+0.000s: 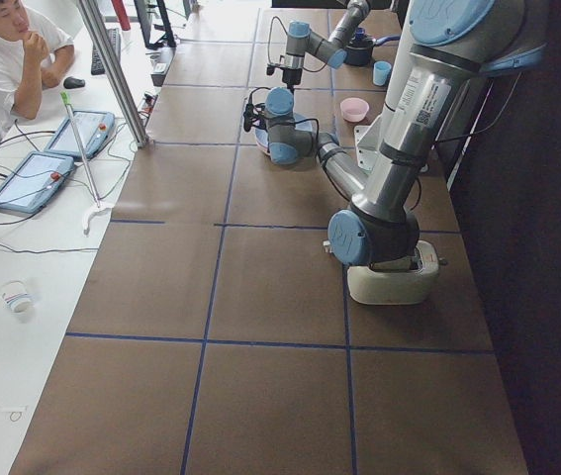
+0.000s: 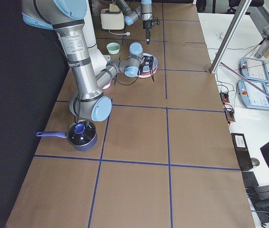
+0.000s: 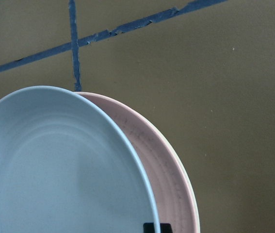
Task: Stack three plates with pink and blue
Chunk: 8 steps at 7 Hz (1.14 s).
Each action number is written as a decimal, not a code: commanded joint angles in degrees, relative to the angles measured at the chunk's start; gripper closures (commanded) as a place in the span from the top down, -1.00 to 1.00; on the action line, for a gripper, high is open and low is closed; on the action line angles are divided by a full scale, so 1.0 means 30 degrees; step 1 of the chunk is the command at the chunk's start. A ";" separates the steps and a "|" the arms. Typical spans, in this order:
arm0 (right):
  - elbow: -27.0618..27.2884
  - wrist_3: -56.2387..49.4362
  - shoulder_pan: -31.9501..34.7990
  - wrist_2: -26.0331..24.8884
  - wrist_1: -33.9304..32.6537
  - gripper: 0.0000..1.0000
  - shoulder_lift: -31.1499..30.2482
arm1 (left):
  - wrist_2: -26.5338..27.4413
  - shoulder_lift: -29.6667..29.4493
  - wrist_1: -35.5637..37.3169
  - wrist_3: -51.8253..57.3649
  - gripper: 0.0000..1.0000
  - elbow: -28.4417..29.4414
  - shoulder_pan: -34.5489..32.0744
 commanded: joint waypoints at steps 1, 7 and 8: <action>-0.0083 0.0978 0.0072 -0.0278 -0.0098 0.98 0.0158 | 0.0029 0.0001 0.0007 -0.0226 1.00 -0.0106 0.0000; 0.3960 0.0336 0.5562 0.4725 -0.0039 1.00 -0.6479 | -0.2744 0.3035 0.0007 0.3062 1.00 -0.0049 -0.3619; 0.3903 -0.3148 0.7060 0.5109 -0.0039 1.00 -0.8117 | -0.2870 0.4236 0.0037 0.5172 1.00 0.0009 -0.4619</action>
